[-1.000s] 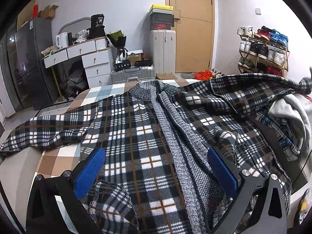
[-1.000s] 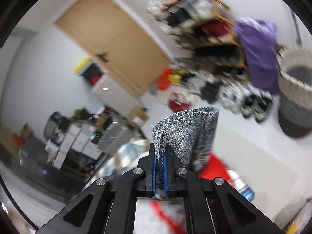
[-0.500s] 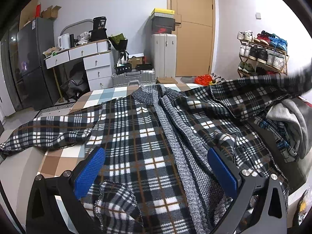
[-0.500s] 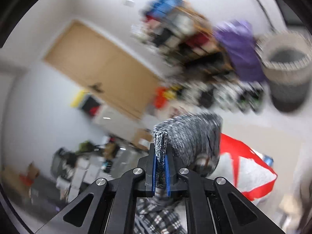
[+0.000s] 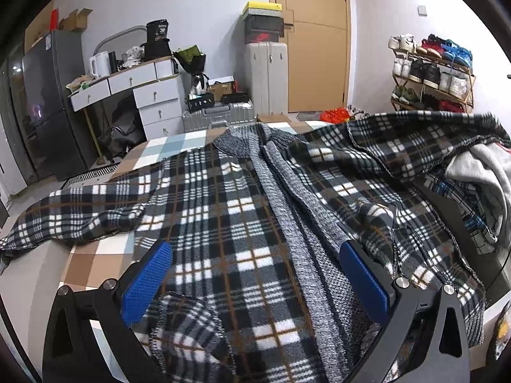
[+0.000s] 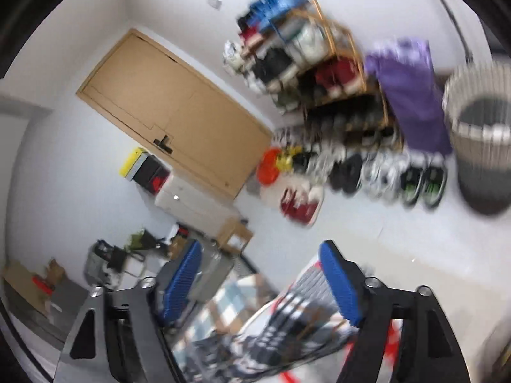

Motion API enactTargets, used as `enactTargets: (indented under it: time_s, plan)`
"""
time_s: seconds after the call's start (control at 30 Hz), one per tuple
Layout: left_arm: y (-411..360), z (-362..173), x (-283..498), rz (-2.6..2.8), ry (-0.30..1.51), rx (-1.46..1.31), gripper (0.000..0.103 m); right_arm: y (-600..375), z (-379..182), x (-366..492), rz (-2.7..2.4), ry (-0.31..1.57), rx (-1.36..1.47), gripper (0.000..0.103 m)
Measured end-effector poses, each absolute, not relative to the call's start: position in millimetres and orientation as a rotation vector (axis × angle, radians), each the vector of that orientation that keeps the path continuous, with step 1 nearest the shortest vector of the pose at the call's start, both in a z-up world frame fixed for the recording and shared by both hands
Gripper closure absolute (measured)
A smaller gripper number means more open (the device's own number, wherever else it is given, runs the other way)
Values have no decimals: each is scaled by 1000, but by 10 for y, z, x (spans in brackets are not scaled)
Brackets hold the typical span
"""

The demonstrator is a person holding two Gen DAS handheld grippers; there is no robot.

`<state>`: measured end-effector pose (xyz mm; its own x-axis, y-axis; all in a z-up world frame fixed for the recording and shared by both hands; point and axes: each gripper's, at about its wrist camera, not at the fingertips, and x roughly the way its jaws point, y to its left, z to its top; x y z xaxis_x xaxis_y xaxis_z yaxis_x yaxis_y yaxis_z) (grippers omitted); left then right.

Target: Fold large clothes

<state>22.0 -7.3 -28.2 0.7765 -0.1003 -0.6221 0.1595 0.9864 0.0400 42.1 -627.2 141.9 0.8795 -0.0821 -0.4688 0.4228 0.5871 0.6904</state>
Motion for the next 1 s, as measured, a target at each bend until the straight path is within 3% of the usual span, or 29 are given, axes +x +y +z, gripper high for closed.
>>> enactTargets:
  time_s: [0.03,0.07,0.27,0.47,0.5,0.57,0.6,0.63,0.7,0.77,0.8,0.83,1.0]
  plan:
    - [-104,-287,210,-145,667,98,1,-6289,1408,396,-301,427,879,3]
    - [-119,-286,194,-148,665,105,1,-6330,1359,404,-288,456,851,2]
    - [-271,-318,138,-167,643,170,1,-6417,478,450,-208,738,900,2]
    - [-294,-374,197,-158,660,186,1,-6513,-201,681,-23,799,1119,5]
    - [-294,-382,202,-156,662,188,1,-6522,-238,732,-15,818,1137,11]
    - [-304,-392,209,-147,662,193,1,-6554,-235,801,-13,834,1131,14]
    - [-310,-398,212,-145,663,196,1,-6563,-207,812,-21,839,1116,24]
    - [-314,-406,219,-143,667,197,1,-6570,-172,812,-49,852,1095,42]
    - [-328,-419,236,-149,678,192,1,-6548,-103,781,-97,861,1044,58]
    - [-338,-418,240,-157,687,184,1,-6487,0,733,-135,842,989,67]
    - [-341,-412,229,-158,687,183,1,-6461,51,701,-158,827,959,85]
    - [-346,-402,212,-161,685,184,1,-6455,103,696,-159,810,939,95]
    - [-344,-379,152,-165,660,204,1,-6233,446,645,-165,732,835,96]
